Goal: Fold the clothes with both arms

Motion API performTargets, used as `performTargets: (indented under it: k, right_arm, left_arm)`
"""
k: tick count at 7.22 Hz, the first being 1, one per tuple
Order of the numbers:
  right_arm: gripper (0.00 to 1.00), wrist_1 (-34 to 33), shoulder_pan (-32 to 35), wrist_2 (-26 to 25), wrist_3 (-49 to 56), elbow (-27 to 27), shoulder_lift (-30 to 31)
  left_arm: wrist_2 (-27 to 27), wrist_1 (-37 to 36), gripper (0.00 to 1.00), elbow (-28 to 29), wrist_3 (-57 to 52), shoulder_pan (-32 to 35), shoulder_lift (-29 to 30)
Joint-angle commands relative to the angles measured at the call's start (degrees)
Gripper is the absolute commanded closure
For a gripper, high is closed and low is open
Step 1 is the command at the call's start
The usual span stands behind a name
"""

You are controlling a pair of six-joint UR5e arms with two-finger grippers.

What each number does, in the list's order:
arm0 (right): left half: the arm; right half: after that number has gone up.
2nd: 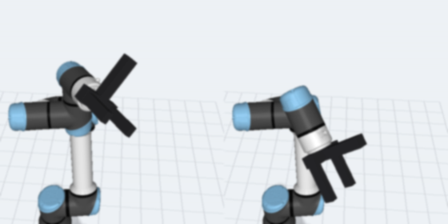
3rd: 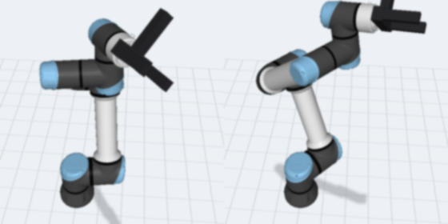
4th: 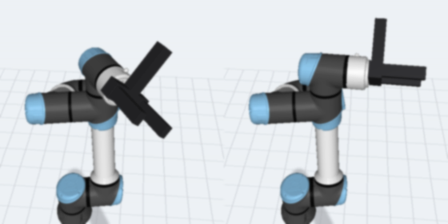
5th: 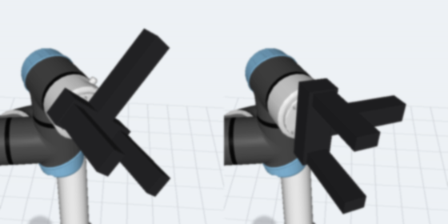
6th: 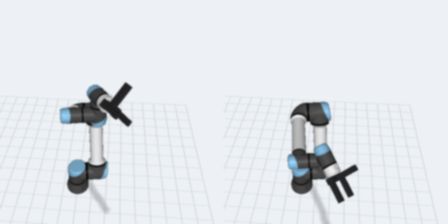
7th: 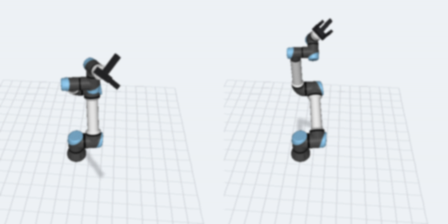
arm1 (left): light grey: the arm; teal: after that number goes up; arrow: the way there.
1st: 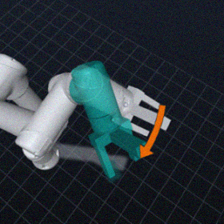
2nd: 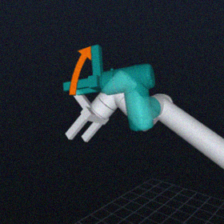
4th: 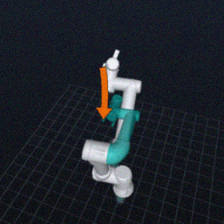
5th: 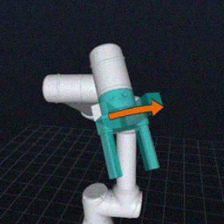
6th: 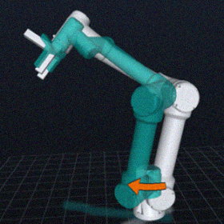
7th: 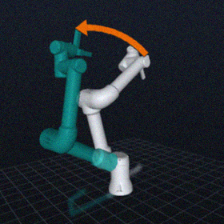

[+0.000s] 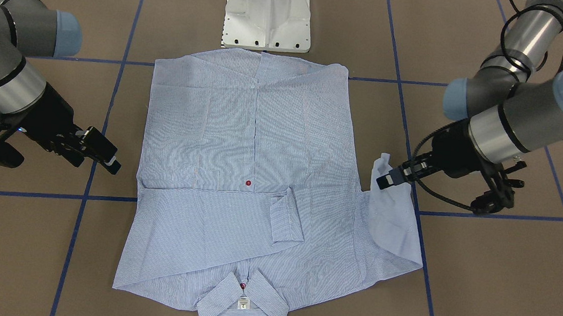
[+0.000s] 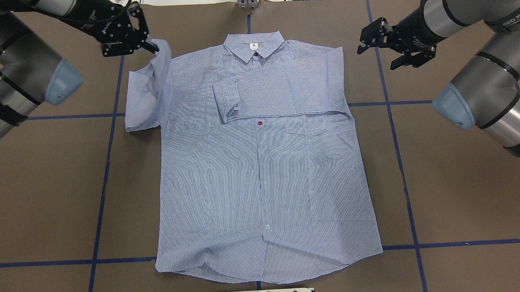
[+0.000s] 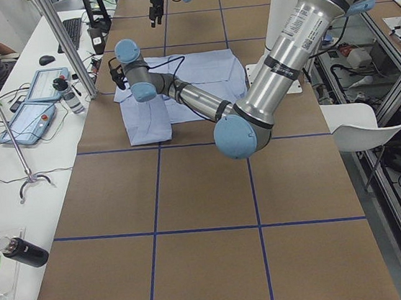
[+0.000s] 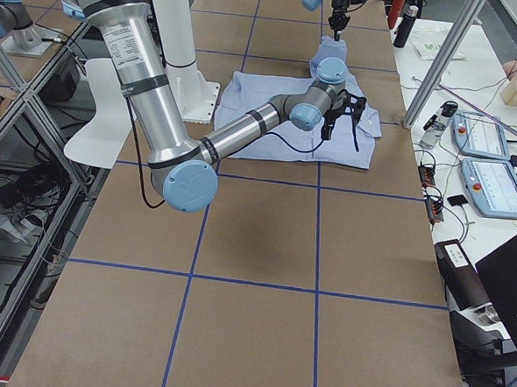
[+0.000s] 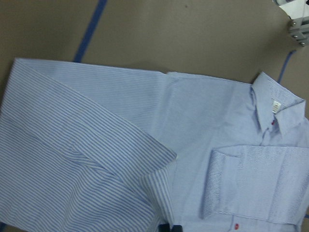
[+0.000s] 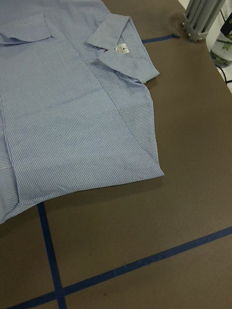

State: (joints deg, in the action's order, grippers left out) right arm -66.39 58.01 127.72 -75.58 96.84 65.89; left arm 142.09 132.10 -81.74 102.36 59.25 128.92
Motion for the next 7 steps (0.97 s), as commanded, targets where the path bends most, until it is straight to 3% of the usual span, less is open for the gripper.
performTargets:
  k: [1,3,7]
  right_arm:
    - [0.00,-0.1,1.0,0.8,0.1,0.6,0.4]
    - [0.00,0.0,1.5,0.7,0.1,0.5,1.2]
    - [0.00,0.0,1.3,-0.1,0.1,0.3,1.4]
  left_arm:
    - [-6.0,0.1,1.00,0.5,9.8,-3.9,7.5]
    - [-12.7,0.1,1.00,6.5,18.0,-7.0,17.9]
    - [-21.6,0.3,1.00,8.0,19.9,-11.2,20.0]
